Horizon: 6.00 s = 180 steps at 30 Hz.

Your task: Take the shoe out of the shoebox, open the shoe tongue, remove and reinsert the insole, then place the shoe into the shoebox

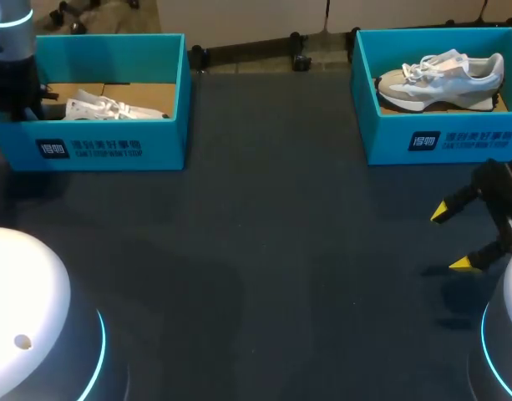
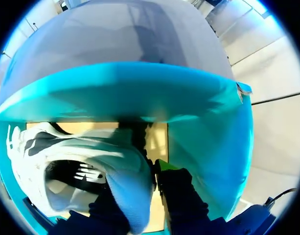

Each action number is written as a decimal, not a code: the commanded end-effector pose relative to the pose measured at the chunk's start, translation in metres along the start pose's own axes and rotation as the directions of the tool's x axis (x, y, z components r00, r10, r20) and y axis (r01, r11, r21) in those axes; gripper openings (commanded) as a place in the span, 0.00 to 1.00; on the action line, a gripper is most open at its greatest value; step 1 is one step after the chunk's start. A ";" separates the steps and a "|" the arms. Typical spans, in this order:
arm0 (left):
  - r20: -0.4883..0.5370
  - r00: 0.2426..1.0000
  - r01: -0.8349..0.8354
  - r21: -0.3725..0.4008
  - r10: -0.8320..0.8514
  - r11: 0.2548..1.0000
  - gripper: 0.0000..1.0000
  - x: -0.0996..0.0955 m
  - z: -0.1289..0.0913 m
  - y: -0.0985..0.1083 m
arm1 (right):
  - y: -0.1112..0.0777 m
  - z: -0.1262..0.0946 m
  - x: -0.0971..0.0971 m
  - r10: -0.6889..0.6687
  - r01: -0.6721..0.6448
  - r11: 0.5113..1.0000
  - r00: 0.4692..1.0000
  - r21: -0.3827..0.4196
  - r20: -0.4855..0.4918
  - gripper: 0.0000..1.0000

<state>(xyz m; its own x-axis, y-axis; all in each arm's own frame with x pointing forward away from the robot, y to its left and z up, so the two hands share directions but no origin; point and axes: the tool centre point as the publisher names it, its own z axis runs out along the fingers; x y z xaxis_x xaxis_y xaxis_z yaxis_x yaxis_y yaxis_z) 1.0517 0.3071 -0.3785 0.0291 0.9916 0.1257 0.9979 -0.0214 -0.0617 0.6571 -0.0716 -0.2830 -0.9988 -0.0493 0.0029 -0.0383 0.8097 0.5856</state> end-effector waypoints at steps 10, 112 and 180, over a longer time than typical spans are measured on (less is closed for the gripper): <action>0.028 0.999 -0.029 -0.010 0.029 1.000 0.44 -0.004 -0.012 0.000 | 0.000 0.000 0.001 0.000 0.000 1.000 1.000 0.003 0.002 1.00; 0.048 0.998 -0.025 -0.067 0.028 0.997 1.00 -0.021 -0.172 -0.100 | -0.060 -0.089 -0.288 0.655 -0.837 0.475 0.543 0.272 0.525 1.00; 0.048 0.998 -0.025 -0.067 0.028 0.997 1.00 -0.021 -0.172 -0.100 | -0.245 -0.138 -0.480 0.649 -0.999 0.031 -0.014 -0.045 0.760 0.79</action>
<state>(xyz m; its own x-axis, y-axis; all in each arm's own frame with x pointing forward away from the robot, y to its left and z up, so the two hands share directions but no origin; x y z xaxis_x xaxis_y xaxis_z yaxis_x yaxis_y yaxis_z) 0.9628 0.2658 -0.2046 0.0538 0.9957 0.0749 0.9986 -0.0537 -0.0026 1.1488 -0.3230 -0.3123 -0.0366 0.9700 -0.2403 0.9973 0.0508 0.0533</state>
